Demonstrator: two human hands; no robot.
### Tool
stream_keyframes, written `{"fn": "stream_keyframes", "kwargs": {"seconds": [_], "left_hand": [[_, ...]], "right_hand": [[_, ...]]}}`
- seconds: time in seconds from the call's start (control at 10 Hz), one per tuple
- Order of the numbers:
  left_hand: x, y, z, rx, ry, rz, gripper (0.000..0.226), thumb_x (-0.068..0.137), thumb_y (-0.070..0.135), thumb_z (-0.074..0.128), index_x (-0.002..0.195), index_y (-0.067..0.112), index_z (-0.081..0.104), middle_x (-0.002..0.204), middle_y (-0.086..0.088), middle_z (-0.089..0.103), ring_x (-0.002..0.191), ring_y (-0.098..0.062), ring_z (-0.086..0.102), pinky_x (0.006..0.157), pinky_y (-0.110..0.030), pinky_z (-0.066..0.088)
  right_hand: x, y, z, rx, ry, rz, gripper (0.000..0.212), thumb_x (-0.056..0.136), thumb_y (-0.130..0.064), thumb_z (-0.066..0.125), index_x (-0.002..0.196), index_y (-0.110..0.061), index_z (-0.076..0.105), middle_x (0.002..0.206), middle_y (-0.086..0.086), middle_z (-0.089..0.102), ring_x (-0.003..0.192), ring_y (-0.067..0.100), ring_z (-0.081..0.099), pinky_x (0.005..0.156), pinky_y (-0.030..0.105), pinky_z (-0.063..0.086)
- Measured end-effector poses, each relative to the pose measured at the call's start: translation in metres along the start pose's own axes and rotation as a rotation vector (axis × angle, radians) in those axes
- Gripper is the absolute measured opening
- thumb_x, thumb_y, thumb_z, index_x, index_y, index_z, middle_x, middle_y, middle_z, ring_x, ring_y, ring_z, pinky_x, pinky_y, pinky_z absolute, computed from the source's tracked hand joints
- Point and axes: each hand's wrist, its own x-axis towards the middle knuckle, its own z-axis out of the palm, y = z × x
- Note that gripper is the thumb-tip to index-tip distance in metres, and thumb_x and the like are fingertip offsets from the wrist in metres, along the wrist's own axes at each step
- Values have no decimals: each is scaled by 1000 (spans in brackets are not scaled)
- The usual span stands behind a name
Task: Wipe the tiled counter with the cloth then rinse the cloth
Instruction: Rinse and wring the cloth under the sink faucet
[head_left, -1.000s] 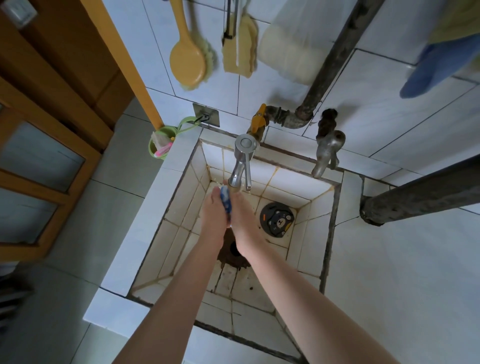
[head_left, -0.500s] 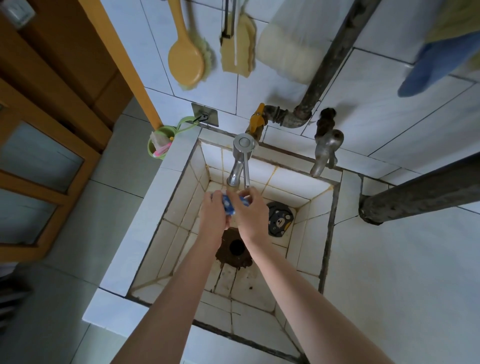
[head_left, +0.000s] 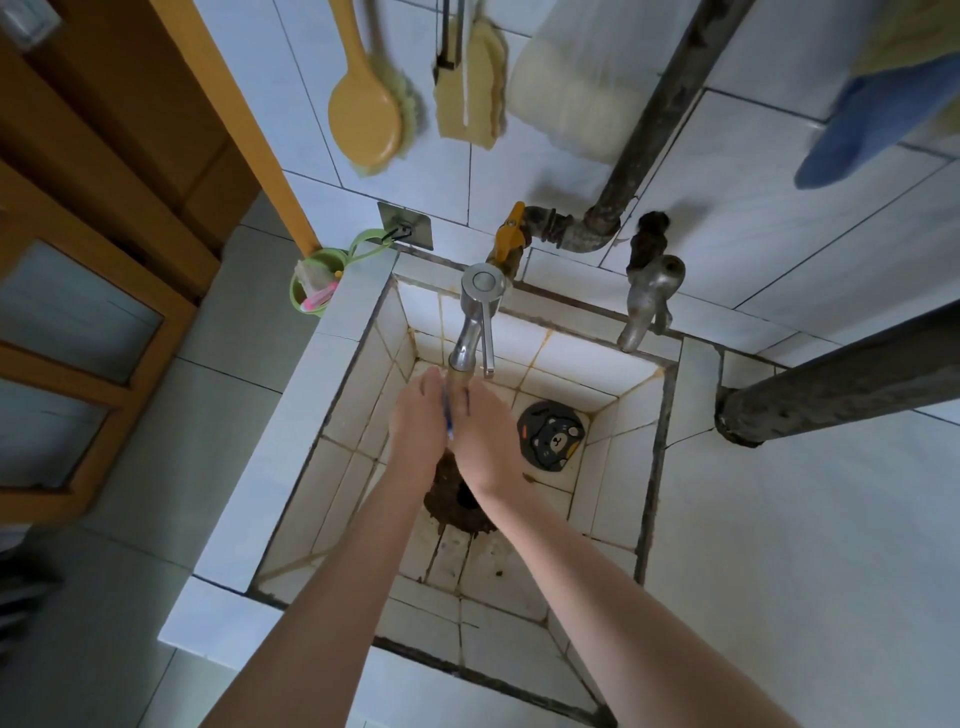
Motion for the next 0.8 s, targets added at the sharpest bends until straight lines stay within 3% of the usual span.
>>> {"fn": "stream_keyframes", "kwargs": {"seconds": [0.1,0.2,0.3,0.4,0.5,0.6,0.7,0.8], "left_hand": [[-8,0,5,44,-28,29,32,101,26,33,72,24,47,76,-1,52,65,-13,50,61,-26,46],[-7,-2,6,21,-8,4,32,101,24,34,71,25,46,71,3,50,62,-9,47,58,-22,42],[-4,0,3,51,-18,-3,27,100,25,36,77,26,50,78,8,51,69,-8,48,67,-23,44],[-13,-3,8,125,-43,-27,22,99,17,38,108,5,55,94,-6,55,75,-11,49,68,-20,43],[-5,-3,1,-29,-7,-18,29,99,34,35,99,14,56,93,-5,54,73,-12,50,71,-32,44],[-2,1,-7,-140,47,-40,20,99,30,36,98,16,49,74,1,51,59,-10,46,57,-27,41],[-6,5,-9,-129,12,-109,21,99,17,31,91,10,50,63,-2,47,44,-10,36,35,-18,32],[-11,10,-11,-209,-51,-265,36,99,27,34,74,9,51,53,-1,44,39,-9,32,33,-16,26]], "right_hand": [[9,11,-2,-15,59,-8,21,95,-22,50,96,-5,61,76,0,60,65,8,57,68,18,50],[8,10,0,21,47,-25,26,98,-24,45,98,-4,61,70,-11,52,56,-1,49,54,6,40],[2,11,1,-33,47,-70,22,98,-20,45,102,-5,60,74,-6,53,61,4,52,54,9,39],[14,16,-5,32,-4,-7,20,97,-19,46,93,-6,61,79,7,62,69,15,60,70,28,52],[16,8,-11,444,-20,188,28,98,-30,43,73,-20,51,64,-4,50,57,6,47,60,20,41],[9,10,-16,830,-40,316,20,94,-30,53,89,-11,54,64,-5,47,45,1,39,46,14,35],[6,11,-13,870,12,357,22,87,-29,63,92,-10,53,71,0,54,49,3,47,47,15,39],[2,5,-6,755,-12,309,18,87,-29,64,80,-14,58,69,-1,60,57,7,57,54,17,46]]}}
